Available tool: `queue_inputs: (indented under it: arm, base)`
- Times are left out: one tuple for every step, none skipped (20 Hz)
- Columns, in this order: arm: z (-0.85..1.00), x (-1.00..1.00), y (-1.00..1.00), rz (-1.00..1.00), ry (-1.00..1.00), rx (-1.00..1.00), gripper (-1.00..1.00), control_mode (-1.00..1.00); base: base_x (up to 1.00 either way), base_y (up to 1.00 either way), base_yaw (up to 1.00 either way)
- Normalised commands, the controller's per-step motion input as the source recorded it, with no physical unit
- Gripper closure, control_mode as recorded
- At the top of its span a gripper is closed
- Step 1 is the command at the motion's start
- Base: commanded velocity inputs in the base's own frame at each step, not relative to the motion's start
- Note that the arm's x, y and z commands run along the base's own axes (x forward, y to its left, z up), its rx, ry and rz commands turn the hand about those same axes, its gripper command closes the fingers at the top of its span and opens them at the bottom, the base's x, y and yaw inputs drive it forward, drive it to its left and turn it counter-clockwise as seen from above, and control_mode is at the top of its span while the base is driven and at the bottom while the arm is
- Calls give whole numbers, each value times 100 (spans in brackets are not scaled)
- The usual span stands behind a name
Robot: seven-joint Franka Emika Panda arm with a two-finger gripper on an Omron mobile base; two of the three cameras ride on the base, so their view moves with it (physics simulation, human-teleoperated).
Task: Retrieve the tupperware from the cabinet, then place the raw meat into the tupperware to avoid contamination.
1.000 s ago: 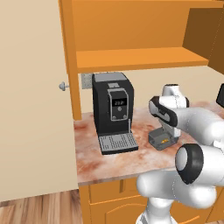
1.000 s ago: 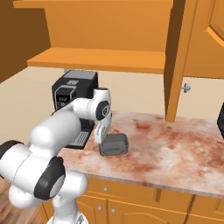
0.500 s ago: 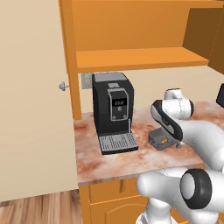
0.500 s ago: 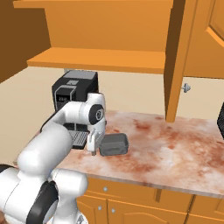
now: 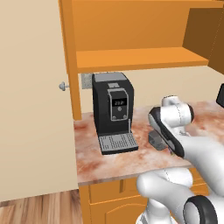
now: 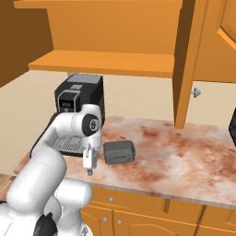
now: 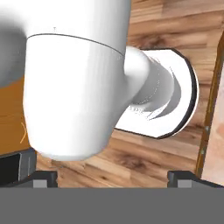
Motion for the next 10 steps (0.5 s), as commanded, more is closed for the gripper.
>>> queue_inputs:
  arm:
    - [3, -64, 18, 11, 8, 0, -100, -100]
    - [2, -66, 16, 12, 4, 0, -100, -100]
    - [0, -68, 12, 12, 2, 1, -100, -100]
    - [0, -72, 6, 13, 0, 3, -100, -100]
    - [0, -74, 4, 13, 0, 4, -100, -100]
    - [0, -79, 0, 13, 0, 7, -100, -100]
    - [0, -81, 0, 14, -3, 8, -100, -100]
    - [0, -86, 0, 15, -8, 10, -100, -100]
    - [0, -87, 0, 16, -11, 11, -100, -100]
    - [0, -84, 0, 16, -11, 12, -100, -100]
  base:
    - [0, 0, 0]
    - [0, 0, 0]
    - [0, 0, 0]
    - [0, 0, 0]
    - [0, 0, 0]
    - [0, 0, 0]
    - [0, 0, 0]
    - [0, 0, 0]
    - [0, 0, 0]
    - [0, 0, 0]
